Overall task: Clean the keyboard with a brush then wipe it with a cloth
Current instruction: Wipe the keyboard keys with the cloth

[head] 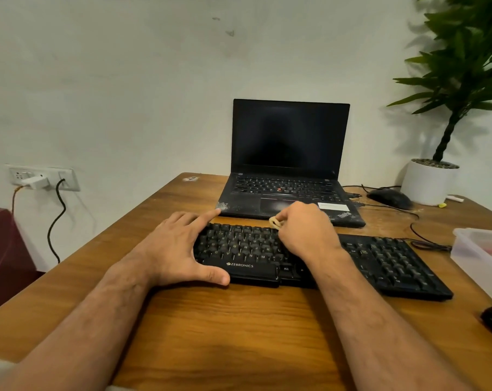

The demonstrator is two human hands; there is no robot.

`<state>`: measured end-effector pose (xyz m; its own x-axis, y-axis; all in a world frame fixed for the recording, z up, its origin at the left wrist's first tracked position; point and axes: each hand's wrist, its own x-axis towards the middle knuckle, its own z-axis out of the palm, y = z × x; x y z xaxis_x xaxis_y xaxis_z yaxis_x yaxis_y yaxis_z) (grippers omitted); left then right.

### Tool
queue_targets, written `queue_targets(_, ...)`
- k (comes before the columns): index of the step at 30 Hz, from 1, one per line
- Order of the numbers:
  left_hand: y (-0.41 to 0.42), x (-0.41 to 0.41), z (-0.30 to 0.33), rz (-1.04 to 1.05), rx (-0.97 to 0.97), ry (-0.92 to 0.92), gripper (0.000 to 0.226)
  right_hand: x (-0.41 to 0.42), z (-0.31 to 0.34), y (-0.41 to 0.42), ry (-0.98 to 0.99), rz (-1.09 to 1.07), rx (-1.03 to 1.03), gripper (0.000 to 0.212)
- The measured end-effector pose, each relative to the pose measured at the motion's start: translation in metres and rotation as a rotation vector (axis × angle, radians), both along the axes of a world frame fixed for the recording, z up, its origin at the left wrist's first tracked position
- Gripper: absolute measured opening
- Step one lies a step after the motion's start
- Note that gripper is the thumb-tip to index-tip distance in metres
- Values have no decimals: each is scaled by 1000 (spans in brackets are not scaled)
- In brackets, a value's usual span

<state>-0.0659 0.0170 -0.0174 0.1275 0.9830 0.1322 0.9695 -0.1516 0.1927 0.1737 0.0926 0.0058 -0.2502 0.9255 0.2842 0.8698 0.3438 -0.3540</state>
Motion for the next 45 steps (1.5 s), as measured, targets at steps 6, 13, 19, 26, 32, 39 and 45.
queue_targets(6, -2, 3, 1, 31, -87, -80, 140, -12, -6, -10, 40, 258, -22, 33)
queue_targets(13, -1, 1, -1, 34, -67, -106, 140, -4, 1, 1, 0, 14, 47, 34)
queue_targets(19, 0, -1, 0, 27, -74, -122, 141, 3, 0, -1, 57, 104, -70, 30)
queue_targets(26, 0, -2, 0, 28, -65, -150, 140, 7, 3, -3, 86, 162, -74, 32)
queue_targets(32, -1, -2, 0, 26, -61, -156, 141, 10, 5, 1, 40, -20, 12, 30)
queue_targets(39, -2, -4, -2, -2, -50, -132, 143, -3, 0, -15, 37, 267, -20, 35)
queue_targets(45, -2, -6, -4, -11, -37, -137, 142, -19, 2, -32, 100, 411, -113, 30)
